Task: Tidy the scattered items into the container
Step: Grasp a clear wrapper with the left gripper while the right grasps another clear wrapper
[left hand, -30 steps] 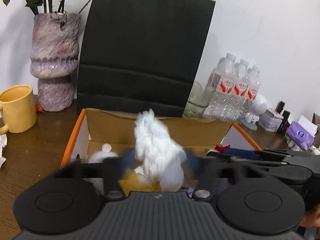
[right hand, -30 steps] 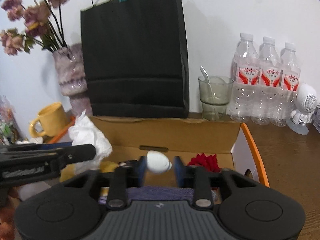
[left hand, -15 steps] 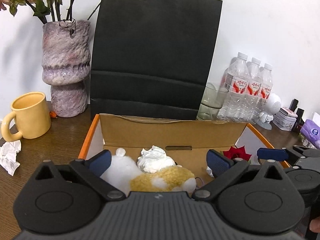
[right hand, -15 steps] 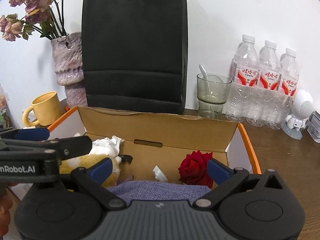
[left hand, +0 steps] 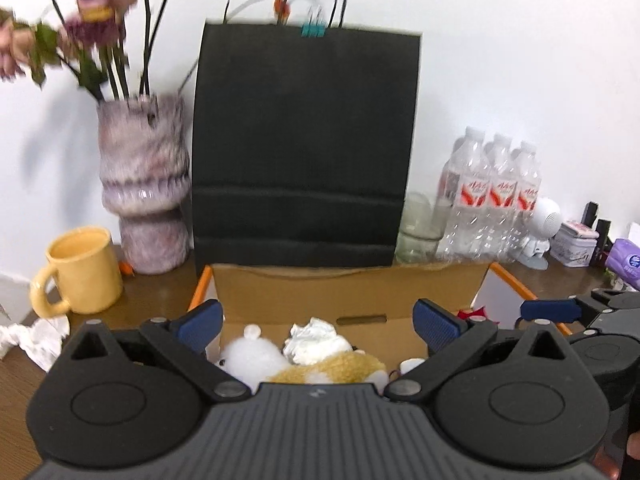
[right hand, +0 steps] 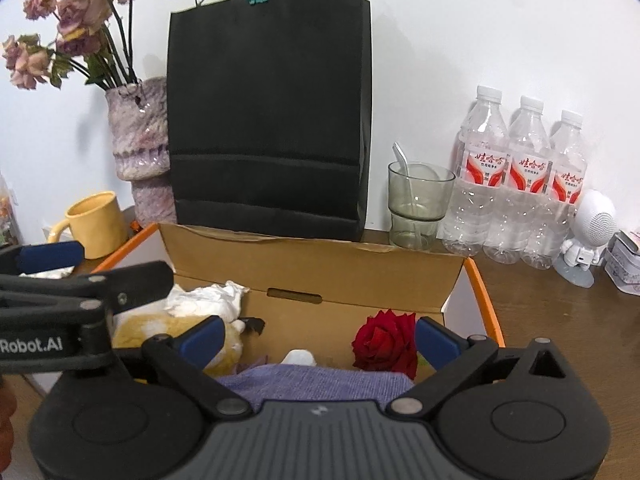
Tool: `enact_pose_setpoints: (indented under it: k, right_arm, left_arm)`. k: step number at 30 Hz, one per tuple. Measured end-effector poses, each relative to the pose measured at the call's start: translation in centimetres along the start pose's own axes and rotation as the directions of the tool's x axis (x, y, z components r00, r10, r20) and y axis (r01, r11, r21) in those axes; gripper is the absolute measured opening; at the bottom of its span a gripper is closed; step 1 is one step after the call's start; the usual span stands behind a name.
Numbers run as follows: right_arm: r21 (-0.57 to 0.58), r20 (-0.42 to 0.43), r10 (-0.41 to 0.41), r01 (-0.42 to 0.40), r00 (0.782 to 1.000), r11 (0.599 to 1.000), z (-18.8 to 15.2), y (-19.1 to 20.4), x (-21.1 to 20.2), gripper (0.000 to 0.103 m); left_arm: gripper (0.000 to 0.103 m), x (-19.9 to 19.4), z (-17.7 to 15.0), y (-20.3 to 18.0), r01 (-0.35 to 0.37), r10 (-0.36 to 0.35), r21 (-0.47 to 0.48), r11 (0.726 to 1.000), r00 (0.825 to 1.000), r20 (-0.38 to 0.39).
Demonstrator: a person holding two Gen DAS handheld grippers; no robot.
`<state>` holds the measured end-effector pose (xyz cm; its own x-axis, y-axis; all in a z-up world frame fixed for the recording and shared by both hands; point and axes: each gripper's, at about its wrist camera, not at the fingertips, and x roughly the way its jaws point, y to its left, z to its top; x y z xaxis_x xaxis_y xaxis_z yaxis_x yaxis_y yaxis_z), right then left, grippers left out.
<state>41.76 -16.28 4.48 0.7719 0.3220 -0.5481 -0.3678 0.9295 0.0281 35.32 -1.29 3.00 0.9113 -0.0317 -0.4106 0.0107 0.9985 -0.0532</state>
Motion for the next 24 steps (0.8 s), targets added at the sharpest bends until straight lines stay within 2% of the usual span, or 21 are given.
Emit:
enact_pose_setpoints:
  k: [5, 12, 18, 24]
  right_arm:
    - [0.014, 0.033, 0.001, -0.001, 0.999, 1.0, -0.8, 0.1, -3.3, 0.101]
    - [0.002, 0.043, -0.031, 0.031, 0.999, 1.0, -3.5, 0.0, -8.0, 0.101]
    - [-0.028, 0.008, -0.057, 0.057, 0.998, 0.998, -6.6, -0.2, -10.5, 0.101]
    - [-0.07, -0.062, -0.062, 0.057, 0.996, 0.996, -9.9, 0.0, -10.3, 0.099]
  left_arm:
    - [0.103, -3.4, -0.5, -0.3, 0.051, -0.051, -0.027, 0.998, 0.998, 0.029]
    - [0.103, -7.5, -2.4, -1.3, 0.076, -0.075, -0.015, 0.997, 0.997, 0.024]
    - [0.103, -9.3, -4.6, -1.5, 0.071, -0.071, -0.001, 0.997, 0.997, -0.031]
    - [0.103, -8.5, -7.7, -1.6, 0.052, -0.05, 0.012, 0.999, 0.99, -0.129]
